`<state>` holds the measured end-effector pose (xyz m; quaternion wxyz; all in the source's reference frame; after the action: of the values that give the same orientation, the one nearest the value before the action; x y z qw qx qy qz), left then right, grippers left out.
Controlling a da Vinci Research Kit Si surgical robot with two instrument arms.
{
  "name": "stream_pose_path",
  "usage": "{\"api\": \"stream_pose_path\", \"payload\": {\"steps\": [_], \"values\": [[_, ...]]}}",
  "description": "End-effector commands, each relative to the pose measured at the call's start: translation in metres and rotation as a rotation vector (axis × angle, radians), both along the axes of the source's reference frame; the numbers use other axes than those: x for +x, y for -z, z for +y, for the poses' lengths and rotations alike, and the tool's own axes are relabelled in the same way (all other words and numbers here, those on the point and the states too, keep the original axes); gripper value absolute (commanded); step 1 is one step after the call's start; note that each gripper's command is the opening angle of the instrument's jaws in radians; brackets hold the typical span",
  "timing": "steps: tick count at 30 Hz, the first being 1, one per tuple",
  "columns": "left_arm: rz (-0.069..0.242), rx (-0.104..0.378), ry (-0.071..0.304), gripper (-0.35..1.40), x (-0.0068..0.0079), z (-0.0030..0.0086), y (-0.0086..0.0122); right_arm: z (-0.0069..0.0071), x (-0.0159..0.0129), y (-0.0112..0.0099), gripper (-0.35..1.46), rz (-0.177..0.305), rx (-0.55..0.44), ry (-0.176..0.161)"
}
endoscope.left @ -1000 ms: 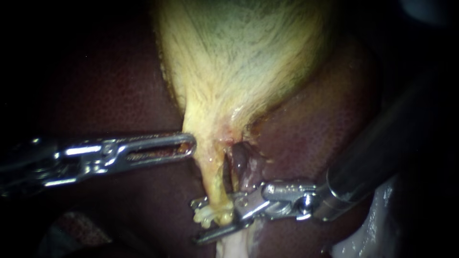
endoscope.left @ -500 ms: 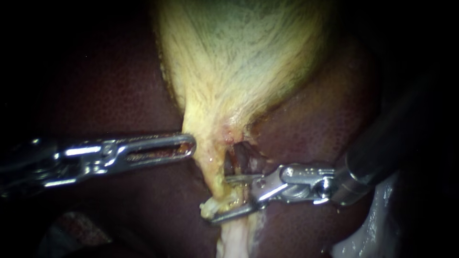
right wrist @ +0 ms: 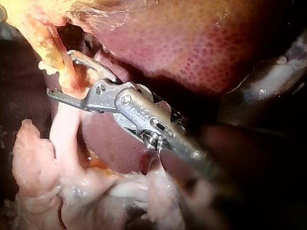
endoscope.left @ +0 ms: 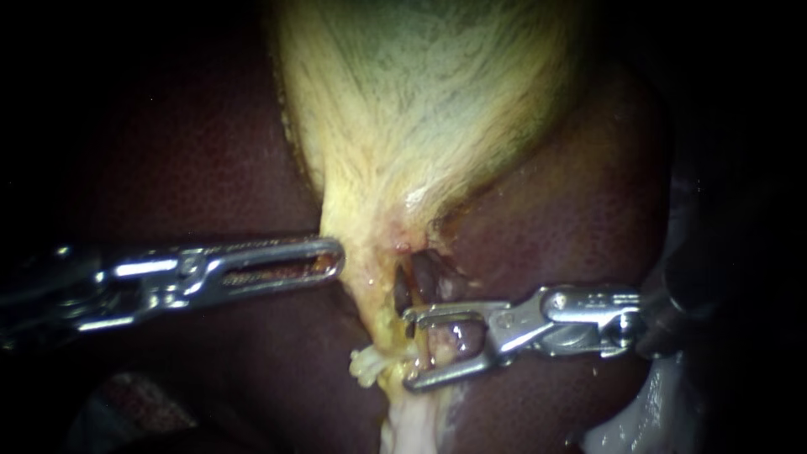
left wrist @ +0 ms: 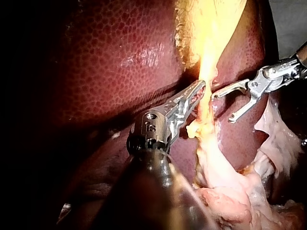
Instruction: Going back second clip left tube
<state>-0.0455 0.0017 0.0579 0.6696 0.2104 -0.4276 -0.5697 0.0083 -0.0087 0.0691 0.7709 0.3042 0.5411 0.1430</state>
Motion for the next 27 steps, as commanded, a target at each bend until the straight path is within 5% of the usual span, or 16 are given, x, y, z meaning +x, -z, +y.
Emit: {"api": "stream_pose_path", "payload": {"steps": [1, 10, 27], "values": [[0.000, 0.000, 0.000, -0.35, 0.0000, 0.0000, 0.0000, 0.0004, -0.0006, 0.0005, 0.60, 0.000, -0.005, -0.002], [0.000, 0.000, 0.000, -0.35, 0.0000, -0.0001, -0.0001, 0.0032, -0.0039, 0.0031, 0.60, 0.040, -0.134, 0.037], [-0.001, -0.002, -0.001, -0.35, -0.0003, -0.0004, -0.0004, 0.0040, -0.0061, 0.0047, 0.60, 0.102, -0.326, 0.103]]}}
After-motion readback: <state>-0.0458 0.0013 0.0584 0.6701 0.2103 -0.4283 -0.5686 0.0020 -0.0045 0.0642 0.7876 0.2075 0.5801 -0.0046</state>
